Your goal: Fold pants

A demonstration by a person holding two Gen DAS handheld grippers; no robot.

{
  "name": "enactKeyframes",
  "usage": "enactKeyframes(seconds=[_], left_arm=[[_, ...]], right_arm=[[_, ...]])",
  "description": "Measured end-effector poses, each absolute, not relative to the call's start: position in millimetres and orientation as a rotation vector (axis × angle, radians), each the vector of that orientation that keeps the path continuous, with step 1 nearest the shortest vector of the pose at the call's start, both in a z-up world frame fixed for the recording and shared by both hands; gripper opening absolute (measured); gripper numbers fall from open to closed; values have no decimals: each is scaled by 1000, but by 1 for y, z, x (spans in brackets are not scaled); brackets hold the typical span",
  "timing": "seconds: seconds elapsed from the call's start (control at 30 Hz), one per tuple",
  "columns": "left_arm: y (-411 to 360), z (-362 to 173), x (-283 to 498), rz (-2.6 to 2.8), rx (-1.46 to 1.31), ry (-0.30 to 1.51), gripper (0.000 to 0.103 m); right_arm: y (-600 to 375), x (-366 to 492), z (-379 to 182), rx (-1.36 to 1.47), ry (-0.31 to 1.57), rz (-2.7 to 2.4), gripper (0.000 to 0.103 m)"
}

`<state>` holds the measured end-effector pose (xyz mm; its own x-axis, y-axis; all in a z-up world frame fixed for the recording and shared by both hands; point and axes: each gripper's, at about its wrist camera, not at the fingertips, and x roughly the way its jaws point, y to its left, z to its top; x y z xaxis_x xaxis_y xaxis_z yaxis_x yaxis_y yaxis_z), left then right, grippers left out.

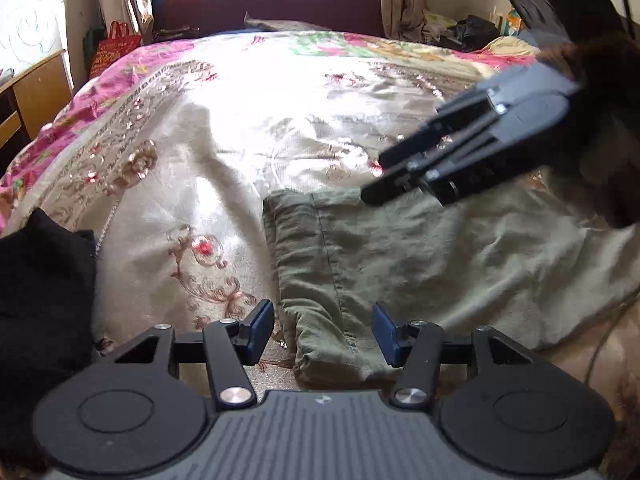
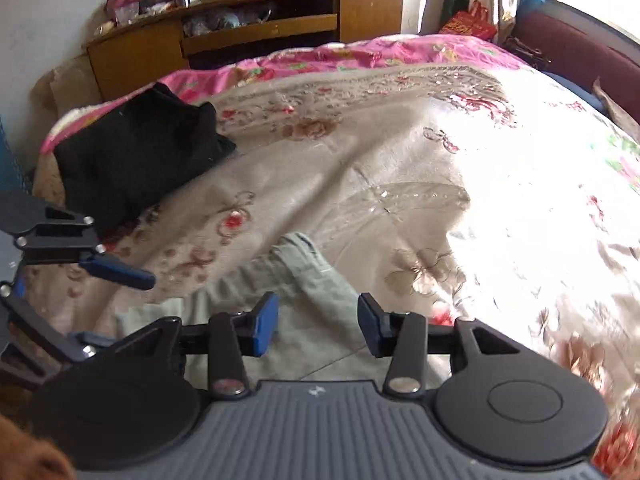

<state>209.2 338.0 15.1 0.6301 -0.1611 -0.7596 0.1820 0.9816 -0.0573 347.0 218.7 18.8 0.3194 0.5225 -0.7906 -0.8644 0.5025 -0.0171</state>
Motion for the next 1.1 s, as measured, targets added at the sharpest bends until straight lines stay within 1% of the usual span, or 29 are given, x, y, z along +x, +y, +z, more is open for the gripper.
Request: enactKeyframes(seconds=[0.1,0.17,0.2,0.23,0.27,0.3,0.33,0.37,0.4,0.5,0.53,0.57,0.6,0.67,0.7,0.73,0.8,0.9,1.0,1.1], left_arm=[[339,-7,218,-157,24,919,67],[341,-16,224,-164,-54,932,69],[341,-19,227,-169,-73,937,69],[338,-22,228,-165,-60,941,68],[337,-23,227,-168,-42,937,62],[339,-22,224,-181,-38,933,50],[343,-19,219,-183,-36,933,45],[350,-18,215,-185,-46,937,43],[357,-16,212,-179,-65,944,40],[376,-9,202,-119,-55,959,38],[383,-5,196,-78,-17,958,38],[389,-4,191,-43,6,962,39],[397,-3,186,-12,19,976,41],[408,3,176,30,18,979,44],[410,7,172,59,28,973,44],[410,13,168,95,57,954,44],[407,23,164,142,116,920,44],[390,43,168,123,164,872,44],[347,53,178,31,217,831,44],[279,46,195,-141,210,829,44]], right_arm=[[233,375,-7,-565,888,1002,46],[240,383,-25,-569,961,1037,47],[242,382,-29,-577,962,1031,44],[247,381,-30,-572,981,1020,30],[251,379,-28,-563,999,1022,17],[255,375,-25,-564,1012,1027,13],[260,370,-23,-574,1011,1031,11],[266,364,-21,-577,1006,1040,10],[271,361,-20,-567,1008,1046,10],[299,352,-17,-490,985,1078,10],[311,348,-18,-471,976,1083,12],[324,344,-21,-469,976,1080,18],[334,337,-22,-467,959,1065,20],[335,324,-16,-442,897,1054,20],[328,317,-8,-413,859,1042,22],[314,312,2,-355,826,1012,26],[283,304,13,-271,807,966,27],[216,293,18,-218,839,839,27],[136,282,11,-199,892,667,27],[40,272,0,-169,972,417,27]])
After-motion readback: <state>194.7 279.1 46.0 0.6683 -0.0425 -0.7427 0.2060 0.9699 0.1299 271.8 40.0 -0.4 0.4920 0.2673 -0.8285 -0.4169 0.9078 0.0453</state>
